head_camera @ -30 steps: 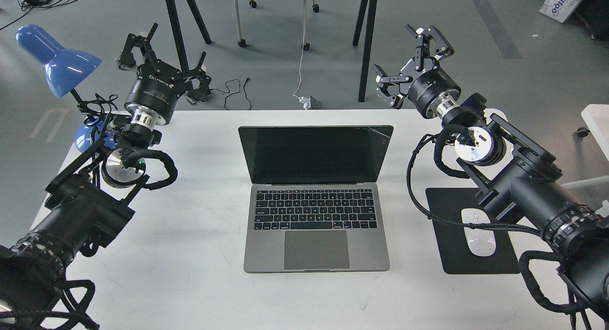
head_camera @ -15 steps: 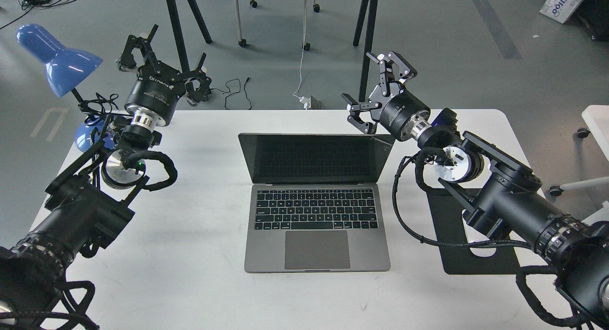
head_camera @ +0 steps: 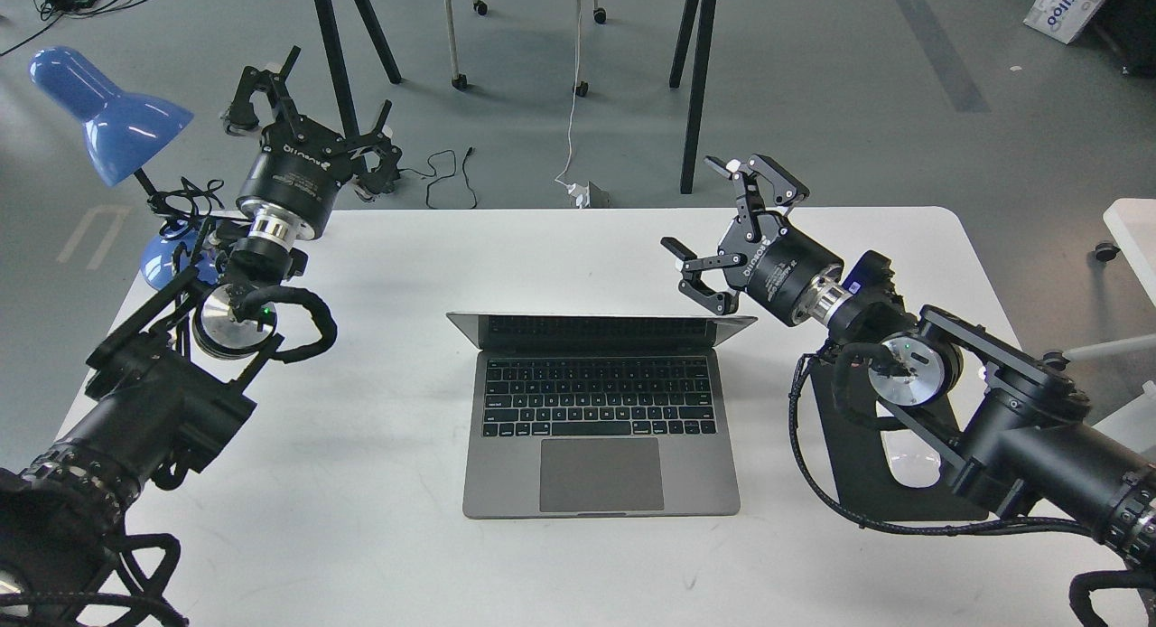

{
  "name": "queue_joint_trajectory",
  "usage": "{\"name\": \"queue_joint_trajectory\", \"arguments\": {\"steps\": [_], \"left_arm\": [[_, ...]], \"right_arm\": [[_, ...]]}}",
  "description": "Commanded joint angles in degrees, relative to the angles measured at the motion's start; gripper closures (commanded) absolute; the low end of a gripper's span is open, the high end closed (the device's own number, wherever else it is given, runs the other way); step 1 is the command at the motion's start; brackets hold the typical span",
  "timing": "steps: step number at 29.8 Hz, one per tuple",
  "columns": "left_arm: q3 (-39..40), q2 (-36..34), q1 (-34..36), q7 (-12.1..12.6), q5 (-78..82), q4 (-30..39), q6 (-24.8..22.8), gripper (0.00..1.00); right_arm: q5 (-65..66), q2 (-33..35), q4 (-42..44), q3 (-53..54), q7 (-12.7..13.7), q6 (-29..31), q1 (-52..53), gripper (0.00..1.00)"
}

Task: Close notebook with right arm
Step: 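Push the laptop screen down toward the keyboard with the right gripper, then press the closed lid flat and pull the right gripper back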

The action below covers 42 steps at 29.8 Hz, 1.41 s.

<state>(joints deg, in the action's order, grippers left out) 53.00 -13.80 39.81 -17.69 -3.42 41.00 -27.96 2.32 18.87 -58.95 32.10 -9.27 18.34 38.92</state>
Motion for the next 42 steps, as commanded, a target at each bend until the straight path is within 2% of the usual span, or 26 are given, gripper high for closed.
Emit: {"name": "queue_joint_trajectory", "arguments": {"steps": [1,12,23,42], "left_arm": [[0.0,0.0,0.0,0.0,0.0,0.0,0.0,0.00],[0.2,0.0,-0.1,-0.1,0.0,0.0,0.0,0.00],[0.2,0.0,-0.1,-0.1,-0.1,0.0,0.0,0.00],[0.2,0.0,-0.1,-0.1,-0.1,0.0,0.0,0.00]], "right_arm": [[0.2,1.3,-2.6,-1.1,0.0,0.2,-1.7,0.00],[5.7,1.6,-5.9,-4.6,-0.2,0.2,-6.1,0.00],[17.9,2.0,-8.6,-6.0,-0.4,0.2,-10.3,0.00],[21.4,2.0,-8.6,-6.3,-0.6,-0.2,-15.4,0.00]]}}
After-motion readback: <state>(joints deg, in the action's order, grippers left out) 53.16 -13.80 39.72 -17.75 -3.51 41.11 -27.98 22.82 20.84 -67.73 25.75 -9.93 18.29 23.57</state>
